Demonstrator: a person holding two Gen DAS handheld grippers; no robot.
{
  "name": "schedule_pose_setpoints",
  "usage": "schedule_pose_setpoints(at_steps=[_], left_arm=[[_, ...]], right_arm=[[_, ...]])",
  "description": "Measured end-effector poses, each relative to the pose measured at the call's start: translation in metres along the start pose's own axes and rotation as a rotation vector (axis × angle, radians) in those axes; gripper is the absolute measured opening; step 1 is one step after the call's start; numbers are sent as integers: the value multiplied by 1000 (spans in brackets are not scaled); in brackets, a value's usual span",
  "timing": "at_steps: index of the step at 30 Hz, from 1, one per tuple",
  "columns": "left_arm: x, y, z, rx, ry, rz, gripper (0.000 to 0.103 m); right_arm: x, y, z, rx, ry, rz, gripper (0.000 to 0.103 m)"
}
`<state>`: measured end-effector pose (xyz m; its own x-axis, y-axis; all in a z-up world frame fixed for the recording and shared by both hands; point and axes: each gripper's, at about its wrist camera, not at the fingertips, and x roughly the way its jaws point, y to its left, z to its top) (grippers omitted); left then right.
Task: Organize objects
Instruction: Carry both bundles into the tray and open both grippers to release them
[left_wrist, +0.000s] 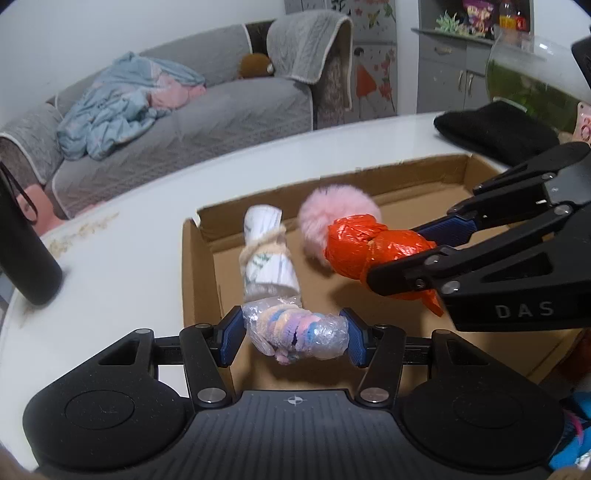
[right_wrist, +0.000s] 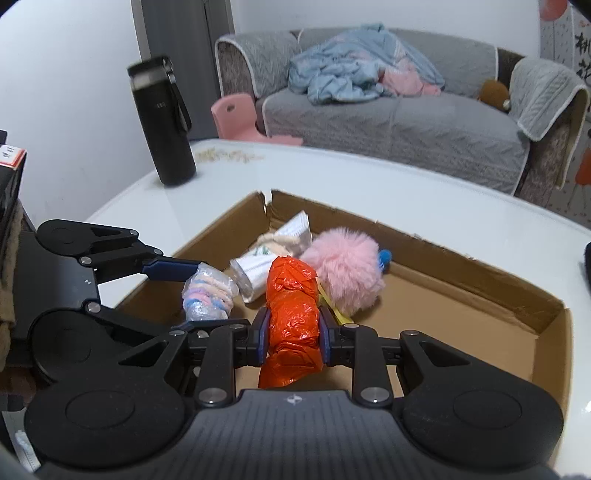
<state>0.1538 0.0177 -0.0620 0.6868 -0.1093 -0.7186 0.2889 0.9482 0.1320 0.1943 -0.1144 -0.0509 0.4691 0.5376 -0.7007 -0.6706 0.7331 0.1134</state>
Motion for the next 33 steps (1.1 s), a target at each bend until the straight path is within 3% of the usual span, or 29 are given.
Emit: schedule_pose_setpoints(at_steps=[15, 22, 33], left_arm=[[17, -4, 5, 13, 53, 24, 66], [18, -6, 10, -1, 85, 33, 80], [15, -6, 15, -25, 114, 33, 87]], right_arm=[[26, 5, 15, -16, 115, 0, 26], [23, 6, 20, -20, 133, -3, 28], [21, 7, 25, -12, 137, -17, 36]])
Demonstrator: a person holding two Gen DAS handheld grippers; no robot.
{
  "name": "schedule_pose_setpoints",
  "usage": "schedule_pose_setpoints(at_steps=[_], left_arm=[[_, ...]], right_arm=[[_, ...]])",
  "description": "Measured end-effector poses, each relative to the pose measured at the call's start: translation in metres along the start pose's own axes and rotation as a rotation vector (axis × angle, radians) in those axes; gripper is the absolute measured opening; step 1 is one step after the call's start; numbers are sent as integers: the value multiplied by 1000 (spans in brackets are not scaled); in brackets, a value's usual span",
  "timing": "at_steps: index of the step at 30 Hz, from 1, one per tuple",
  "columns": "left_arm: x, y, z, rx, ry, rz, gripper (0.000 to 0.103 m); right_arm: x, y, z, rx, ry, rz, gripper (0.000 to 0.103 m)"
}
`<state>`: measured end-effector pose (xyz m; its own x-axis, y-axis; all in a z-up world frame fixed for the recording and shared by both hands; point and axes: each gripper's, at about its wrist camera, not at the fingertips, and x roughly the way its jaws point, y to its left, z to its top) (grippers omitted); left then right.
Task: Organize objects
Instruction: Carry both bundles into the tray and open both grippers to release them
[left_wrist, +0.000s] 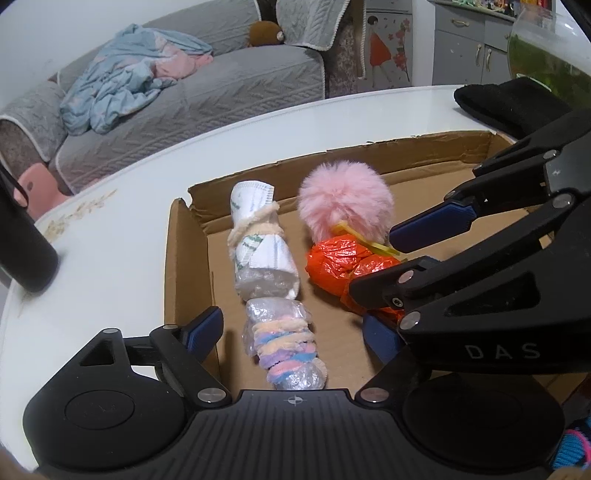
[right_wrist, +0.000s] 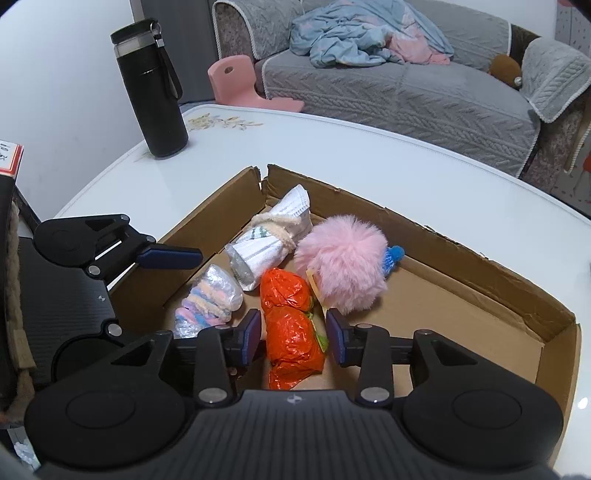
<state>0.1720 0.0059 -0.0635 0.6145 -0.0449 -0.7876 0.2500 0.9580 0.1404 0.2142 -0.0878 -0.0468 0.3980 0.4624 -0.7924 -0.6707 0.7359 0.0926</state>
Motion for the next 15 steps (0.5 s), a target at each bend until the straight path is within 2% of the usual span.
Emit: schedule_pose_setpoints(at_steps=[2, 4, 8, 15], left_arm=[[-3, 1, 1, -13, 12, -9, 89], [-8, 2, 2, -17, 15, 2, 96], [-21, 1, 2, 0, 5, 8, 98], [-52, 0, -2, -9, -29, 1, 101]], right_arm=[[-3, 0, 1, 4, 4, -4, 40], [-7, 0, 2, 9, 7, -9, 43], [-15, 3, 3, 10, 13, -21, 56], [-36, 8, -3, 28, -6, -25, 66]])
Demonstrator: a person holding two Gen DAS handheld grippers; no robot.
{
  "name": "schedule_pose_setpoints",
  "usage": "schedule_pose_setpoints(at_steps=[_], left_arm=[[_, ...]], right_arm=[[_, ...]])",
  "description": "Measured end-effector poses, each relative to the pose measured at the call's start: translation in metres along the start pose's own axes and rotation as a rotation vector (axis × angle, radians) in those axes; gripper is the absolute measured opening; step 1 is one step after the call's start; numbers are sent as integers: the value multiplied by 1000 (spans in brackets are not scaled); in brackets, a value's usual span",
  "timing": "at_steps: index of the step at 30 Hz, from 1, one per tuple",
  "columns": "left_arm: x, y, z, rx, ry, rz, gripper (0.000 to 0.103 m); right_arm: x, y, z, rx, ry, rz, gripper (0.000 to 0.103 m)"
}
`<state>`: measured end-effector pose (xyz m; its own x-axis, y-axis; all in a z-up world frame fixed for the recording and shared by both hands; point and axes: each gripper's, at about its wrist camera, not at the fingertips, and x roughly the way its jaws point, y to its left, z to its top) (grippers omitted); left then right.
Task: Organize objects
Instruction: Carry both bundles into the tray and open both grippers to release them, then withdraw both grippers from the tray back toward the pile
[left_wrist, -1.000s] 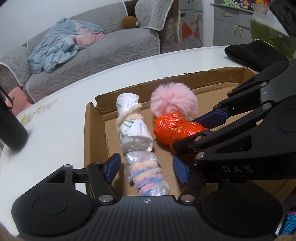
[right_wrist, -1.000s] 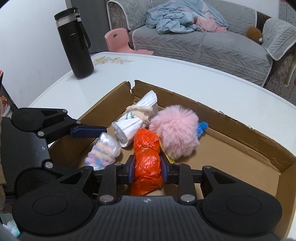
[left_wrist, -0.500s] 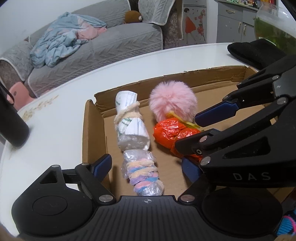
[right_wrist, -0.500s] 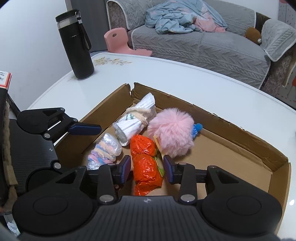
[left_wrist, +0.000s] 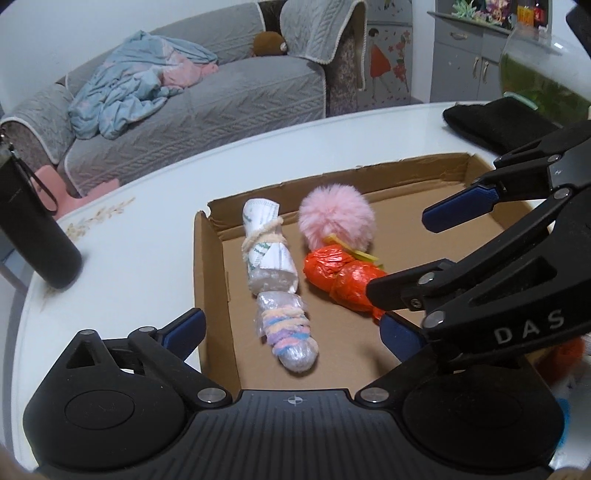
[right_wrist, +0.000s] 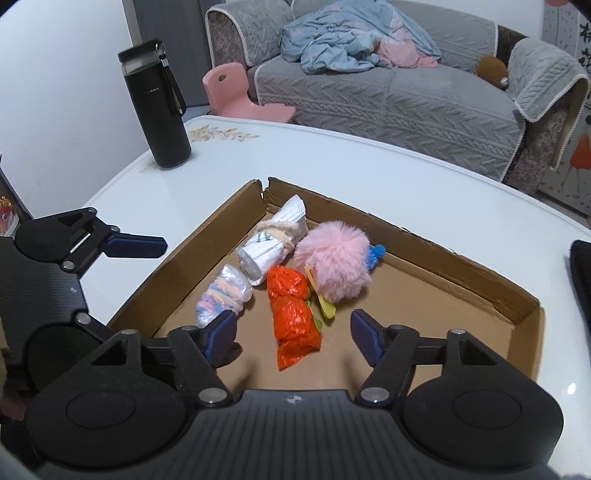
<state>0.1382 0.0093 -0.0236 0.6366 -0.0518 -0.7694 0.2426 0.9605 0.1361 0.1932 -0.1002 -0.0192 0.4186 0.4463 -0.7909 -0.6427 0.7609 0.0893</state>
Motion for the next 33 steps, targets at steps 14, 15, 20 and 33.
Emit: schedule_pose_setpoints(at_steps=[14, 15, 20, 33], left_arm=[[-117, 10, -83, -146, -168, 48, 102], [-123, 8, -94, -163, -176, 53, 102], [-145, -4, -155, -251, -198, 68, 102], [-128, -68, -213, -169, -199, 65, 102]], right_arm=[[-104, 16, -90, 74, -205, 21, 88], [-110, 18, -103, 76, -223, 17, 90], [-117, 29, -161, 93, -272, -5, 92], [-82, 53, -224, 0, -278, -25, 94]])
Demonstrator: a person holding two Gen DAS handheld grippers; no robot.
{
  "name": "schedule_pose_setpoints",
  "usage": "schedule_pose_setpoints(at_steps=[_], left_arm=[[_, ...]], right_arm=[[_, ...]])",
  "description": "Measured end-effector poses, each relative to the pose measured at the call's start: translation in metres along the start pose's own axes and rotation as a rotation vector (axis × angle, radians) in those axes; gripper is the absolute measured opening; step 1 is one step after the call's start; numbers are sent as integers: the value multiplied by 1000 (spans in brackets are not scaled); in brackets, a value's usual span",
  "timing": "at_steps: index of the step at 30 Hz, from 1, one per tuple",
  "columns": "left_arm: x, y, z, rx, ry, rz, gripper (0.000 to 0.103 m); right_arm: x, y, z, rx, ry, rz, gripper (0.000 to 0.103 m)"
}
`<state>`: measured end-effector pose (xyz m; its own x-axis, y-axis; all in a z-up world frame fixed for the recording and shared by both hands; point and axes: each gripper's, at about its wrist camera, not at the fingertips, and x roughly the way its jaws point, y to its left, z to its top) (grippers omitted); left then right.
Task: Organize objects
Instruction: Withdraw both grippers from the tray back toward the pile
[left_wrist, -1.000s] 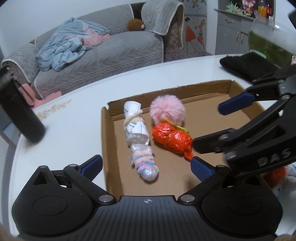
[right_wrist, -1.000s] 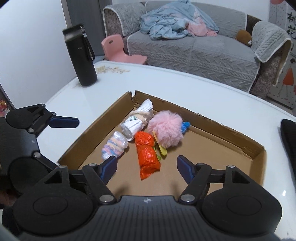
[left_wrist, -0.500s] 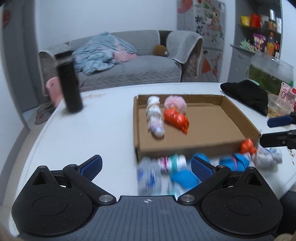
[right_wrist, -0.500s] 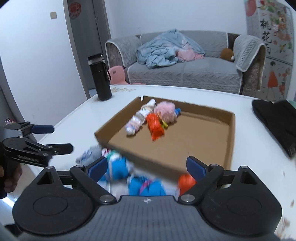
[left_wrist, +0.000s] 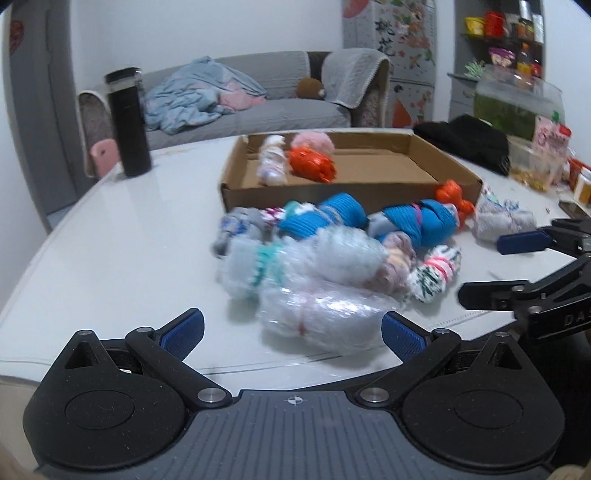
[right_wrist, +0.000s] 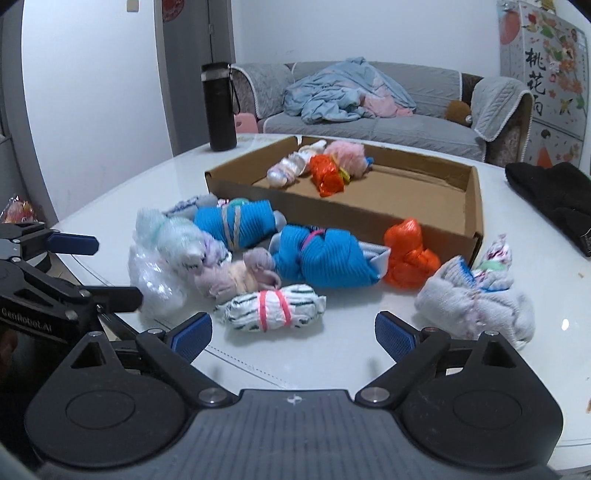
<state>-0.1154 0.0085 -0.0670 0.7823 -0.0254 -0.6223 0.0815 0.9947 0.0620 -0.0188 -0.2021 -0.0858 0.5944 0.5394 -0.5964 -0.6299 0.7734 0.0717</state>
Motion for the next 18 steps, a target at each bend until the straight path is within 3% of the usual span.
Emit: schedule_pose_setpoints(at_steps=[18], left_arm=[[31, 5, -13, -67, 13, 8, 102]], right_arm=[[17, 12, -15, -87, -19, 22, 90]])
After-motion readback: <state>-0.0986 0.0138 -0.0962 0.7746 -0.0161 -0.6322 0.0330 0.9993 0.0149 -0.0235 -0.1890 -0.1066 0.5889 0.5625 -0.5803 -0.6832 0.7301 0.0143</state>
